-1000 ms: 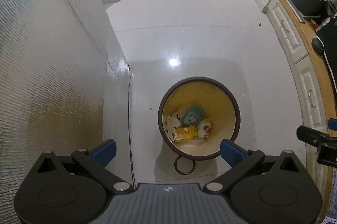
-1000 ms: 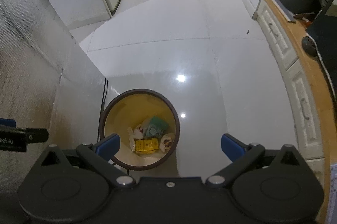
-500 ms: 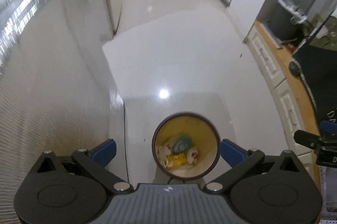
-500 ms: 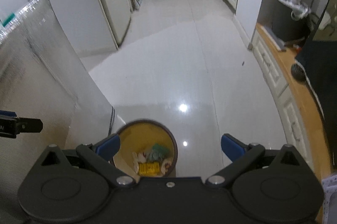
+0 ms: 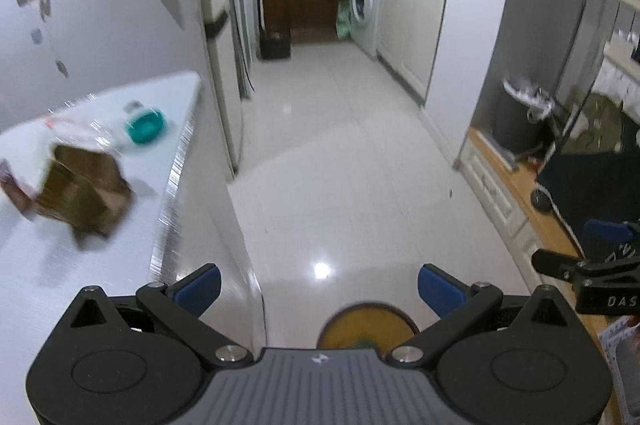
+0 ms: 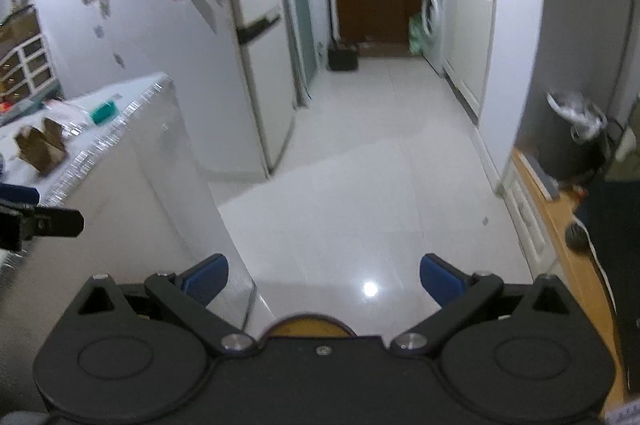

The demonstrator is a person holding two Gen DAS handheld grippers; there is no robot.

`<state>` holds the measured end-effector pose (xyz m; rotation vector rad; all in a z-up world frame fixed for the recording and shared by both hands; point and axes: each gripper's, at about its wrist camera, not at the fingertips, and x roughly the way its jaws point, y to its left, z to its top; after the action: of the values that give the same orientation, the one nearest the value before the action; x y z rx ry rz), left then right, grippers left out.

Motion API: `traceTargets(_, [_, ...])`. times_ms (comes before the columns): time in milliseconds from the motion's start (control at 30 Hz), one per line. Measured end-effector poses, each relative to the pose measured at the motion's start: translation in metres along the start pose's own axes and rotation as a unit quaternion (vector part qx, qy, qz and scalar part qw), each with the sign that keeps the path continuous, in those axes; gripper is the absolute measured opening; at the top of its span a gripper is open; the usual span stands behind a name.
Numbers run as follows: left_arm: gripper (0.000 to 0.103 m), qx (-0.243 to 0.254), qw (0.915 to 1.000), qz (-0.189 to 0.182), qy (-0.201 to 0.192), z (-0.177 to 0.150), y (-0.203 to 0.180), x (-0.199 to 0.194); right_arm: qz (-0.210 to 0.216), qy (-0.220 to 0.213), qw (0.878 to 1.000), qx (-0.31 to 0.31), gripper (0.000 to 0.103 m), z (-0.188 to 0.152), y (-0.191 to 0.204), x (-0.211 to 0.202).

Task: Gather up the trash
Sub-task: 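Move both open tools from the bin back toward the table, then grasp blue Pepsi can with left tool while right tool grasps brown cardboard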

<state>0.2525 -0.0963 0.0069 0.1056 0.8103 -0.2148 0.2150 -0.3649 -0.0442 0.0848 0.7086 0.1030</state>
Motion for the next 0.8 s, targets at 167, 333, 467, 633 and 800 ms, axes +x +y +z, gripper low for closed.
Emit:
traceTargets(167, [0.103,-0.007,0.9991,0.015,-0.038,0.01,0.026,-0.04,0.024,-0.035,0.999,-0.022,0.103,0.019,0.03,-0.018])
traceTargets(333, [0.103,-0.01,0.9967,0.041,-0.07,0.018,0.057,-0.075,0.055,-0.067,0.996,-0.037,0.103,0.04,0.064,-0.031])
traceTargets(467, [0.103,-0.023,0.9944,0.063,-0.082,0.019,0.09,-0.094,0.084,-0.088,0.992,-0.043,0.103,0.053,0.091,-0.034])
traceTargets(633, [0.103,-0.038,0.9912,0.089,-0.09,0.019,0.137,-0.107,0.111,-0.103,0.987,-0.053,0.103,0.067,0.128,-0.027])
traceTargets(800, [0.103,-0.057,0.9873,0.114,-0.095,0.017,0.188,-0.118,0.141,-0.112,0.981,-0.068,0.103,0.076,0.169,-0.014])
